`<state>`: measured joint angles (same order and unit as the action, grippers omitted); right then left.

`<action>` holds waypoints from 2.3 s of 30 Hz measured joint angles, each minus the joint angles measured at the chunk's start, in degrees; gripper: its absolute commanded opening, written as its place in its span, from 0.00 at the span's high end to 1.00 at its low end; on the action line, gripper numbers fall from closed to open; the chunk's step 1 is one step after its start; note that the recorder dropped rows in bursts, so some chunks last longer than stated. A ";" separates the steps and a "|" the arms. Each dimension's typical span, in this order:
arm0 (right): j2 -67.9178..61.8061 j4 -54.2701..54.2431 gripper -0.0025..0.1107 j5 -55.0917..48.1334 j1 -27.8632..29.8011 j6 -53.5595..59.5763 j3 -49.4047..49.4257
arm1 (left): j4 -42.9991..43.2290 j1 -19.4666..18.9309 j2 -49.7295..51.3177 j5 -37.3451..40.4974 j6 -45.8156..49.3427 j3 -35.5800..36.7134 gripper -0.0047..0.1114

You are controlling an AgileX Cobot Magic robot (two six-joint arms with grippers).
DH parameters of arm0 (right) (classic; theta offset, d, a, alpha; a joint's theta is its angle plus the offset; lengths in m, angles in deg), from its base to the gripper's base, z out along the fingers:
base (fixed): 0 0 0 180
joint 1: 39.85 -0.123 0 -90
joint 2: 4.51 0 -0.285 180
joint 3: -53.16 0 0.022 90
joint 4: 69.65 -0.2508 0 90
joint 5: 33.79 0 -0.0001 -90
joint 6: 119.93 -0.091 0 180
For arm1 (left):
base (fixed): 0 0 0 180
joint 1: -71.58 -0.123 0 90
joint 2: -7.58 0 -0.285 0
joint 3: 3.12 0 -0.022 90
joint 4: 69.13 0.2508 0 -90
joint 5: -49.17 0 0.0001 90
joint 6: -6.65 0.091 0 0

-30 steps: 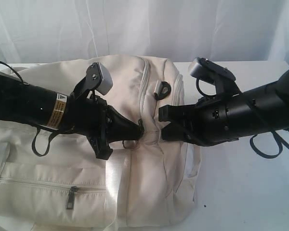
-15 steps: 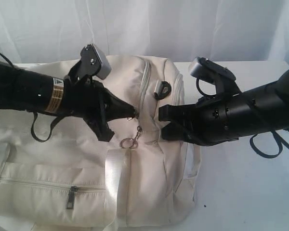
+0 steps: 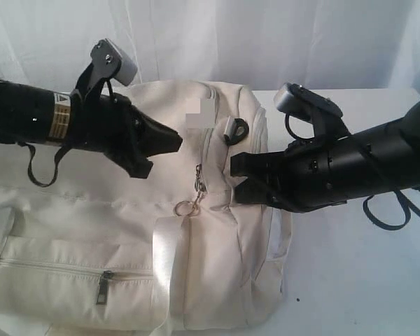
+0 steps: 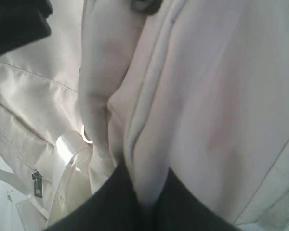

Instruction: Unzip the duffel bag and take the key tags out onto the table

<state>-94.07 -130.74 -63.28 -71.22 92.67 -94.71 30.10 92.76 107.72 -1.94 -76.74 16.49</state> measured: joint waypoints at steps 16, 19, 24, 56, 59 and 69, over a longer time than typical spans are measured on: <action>0.00 0.00 0.98 0.00 0.00 0.00 0.00 | 0.37 2.68 0.10 0.95 6.36 3.30 0.52; 0.00 0.00 0.98 0.00 0.00 0.00 0.00 | 0.48 2.82 0.20 2.63 8.04 4.84 0.55; 0.00 0.00 0.98 0.00 0.00 0.00 0.00 | 0.61 3.17 0.38 4.08 10.02 5.34 0.55; 0.00 0.00 0.98 0.13 0.00 0.00 0.00 | -4.98 6.69 0.52 8.38 14.03 5.34 0.55; 0.00 0.00 0.98 0.13 0.00 0.00 0.00 | -5.10 6.69 0.52 8.38 14.03 5.34 0.55; 0.00 0.00 0.98 0.13 0.00 0.00 0.00 | -5.80 8.82 1.15 10.72 13.87 5.34 0.55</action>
<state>-94.07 -130.74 -63.15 -71.22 92.67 -94.71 24.30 101.57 108.87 8.78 -62.87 21.83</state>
